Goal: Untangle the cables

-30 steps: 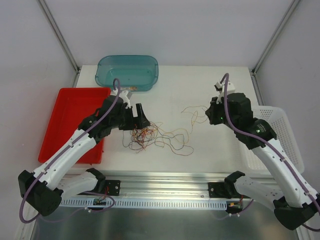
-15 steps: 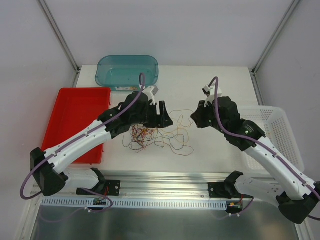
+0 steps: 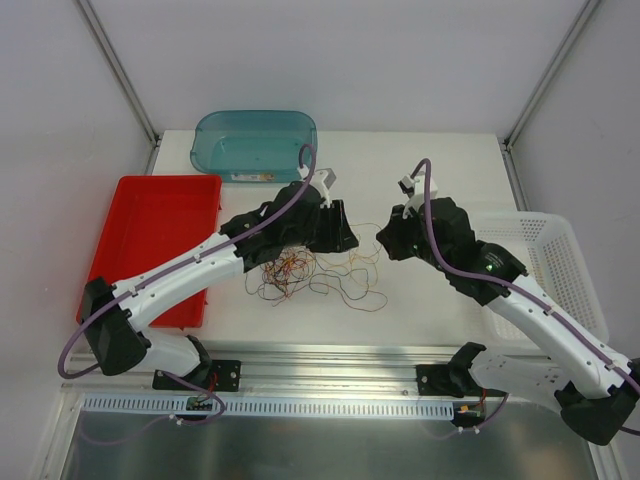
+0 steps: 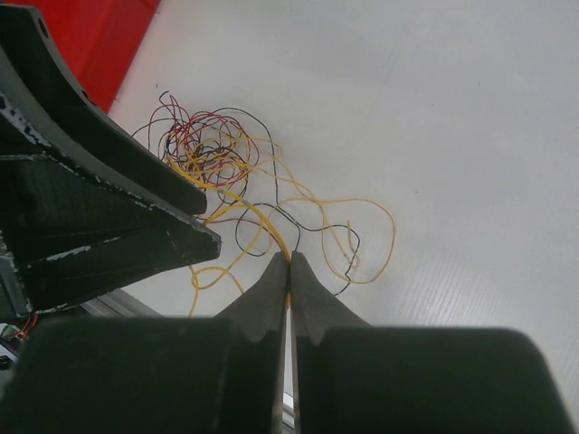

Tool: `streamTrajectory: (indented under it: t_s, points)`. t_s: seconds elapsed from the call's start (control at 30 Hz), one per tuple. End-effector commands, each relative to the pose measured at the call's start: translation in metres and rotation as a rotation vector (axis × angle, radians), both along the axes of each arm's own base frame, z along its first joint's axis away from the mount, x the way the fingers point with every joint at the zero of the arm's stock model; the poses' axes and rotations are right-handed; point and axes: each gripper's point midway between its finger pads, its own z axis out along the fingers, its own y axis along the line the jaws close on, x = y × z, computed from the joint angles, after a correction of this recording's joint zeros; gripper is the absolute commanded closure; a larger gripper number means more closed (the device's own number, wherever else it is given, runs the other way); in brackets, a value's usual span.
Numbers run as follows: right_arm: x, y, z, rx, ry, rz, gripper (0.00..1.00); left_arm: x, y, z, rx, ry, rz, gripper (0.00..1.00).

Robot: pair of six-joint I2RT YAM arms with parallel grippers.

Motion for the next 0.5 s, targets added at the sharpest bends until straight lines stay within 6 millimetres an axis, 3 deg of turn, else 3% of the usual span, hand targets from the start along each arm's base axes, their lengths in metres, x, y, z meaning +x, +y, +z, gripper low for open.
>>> streamTrajectory:
  t_s: [0.0,0.23,0.3,0.47]
  points:
    - [0.004,0.003,0.014,0.046,-0.044,-0.016,0.99,0.006,-0.009,0.017,-0.039,-0.04,0.015,0.57]
    - [0.004,0.0,0.015,0.032,-0.053,-0.02,0.99,0.002,-0.01,0.009,-0.025,-0.03,0.007,0.87]
    - [0.005,-0.005,0.014,0.017,-0.059,-0.036,0.99,0.001,-0.009,0.009,-0.019,-0.037,0.001,1.0]
    - [0.01,-0.034,0.009,-0.115,-0.098,-0.112,0.99,0.006,0.009,0.002,0.039,-0.102,0.031,1.0]
